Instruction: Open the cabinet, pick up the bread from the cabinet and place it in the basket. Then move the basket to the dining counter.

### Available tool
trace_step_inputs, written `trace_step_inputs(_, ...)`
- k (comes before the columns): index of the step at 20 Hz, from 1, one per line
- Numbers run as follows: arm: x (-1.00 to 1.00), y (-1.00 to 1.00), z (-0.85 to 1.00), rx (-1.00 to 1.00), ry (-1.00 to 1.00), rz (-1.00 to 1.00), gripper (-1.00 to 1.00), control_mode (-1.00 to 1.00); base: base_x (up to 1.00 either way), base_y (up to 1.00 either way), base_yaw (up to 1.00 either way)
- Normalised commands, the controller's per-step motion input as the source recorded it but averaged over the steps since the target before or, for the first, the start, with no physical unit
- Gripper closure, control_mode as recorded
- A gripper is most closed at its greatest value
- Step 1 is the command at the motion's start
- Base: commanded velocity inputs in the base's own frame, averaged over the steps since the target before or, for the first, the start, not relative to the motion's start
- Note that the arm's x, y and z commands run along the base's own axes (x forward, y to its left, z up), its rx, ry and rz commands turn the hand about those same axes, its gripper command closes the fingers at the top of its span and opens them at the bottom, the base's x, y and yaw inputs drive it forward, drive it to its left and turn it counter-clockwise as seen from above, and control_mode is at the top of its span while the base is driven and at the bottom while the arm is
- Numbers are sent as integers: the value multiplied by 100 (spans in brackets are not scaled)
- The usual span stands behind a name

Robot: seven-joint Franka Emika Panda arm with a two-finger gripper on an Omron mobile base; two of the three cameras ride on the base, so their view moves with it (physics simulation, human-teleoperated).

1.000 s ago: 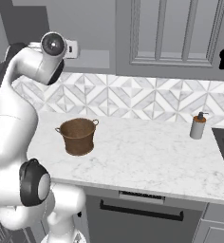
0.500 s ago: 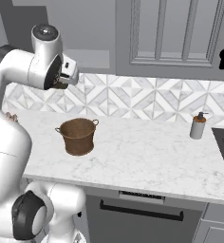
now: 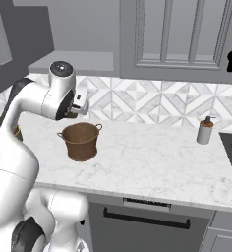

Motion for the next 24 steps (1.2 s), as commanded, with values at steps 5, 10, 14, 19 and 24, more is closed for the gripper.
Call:
trace_step_inputs(5, 97, -9, -80, 2, 41, 0, 100, -100, 0, 0, 0)
trace_step_inputs(10, 90, 4, -85, 0, 33, 0, 100, -100, 0, 0, 0)
trace_step_inputs(14, 50, 0, -67, 0, 18, 0, 100, -100, 0, 0, 0)
trace_step_inputs(19, 15, 2, -50, 0, 5, 0, 100, -100, 0, 0, 0)
trace_step_inputs(24, 15, 18, -35, 0, 0, 0, 100, -100, 0, 0, 0)
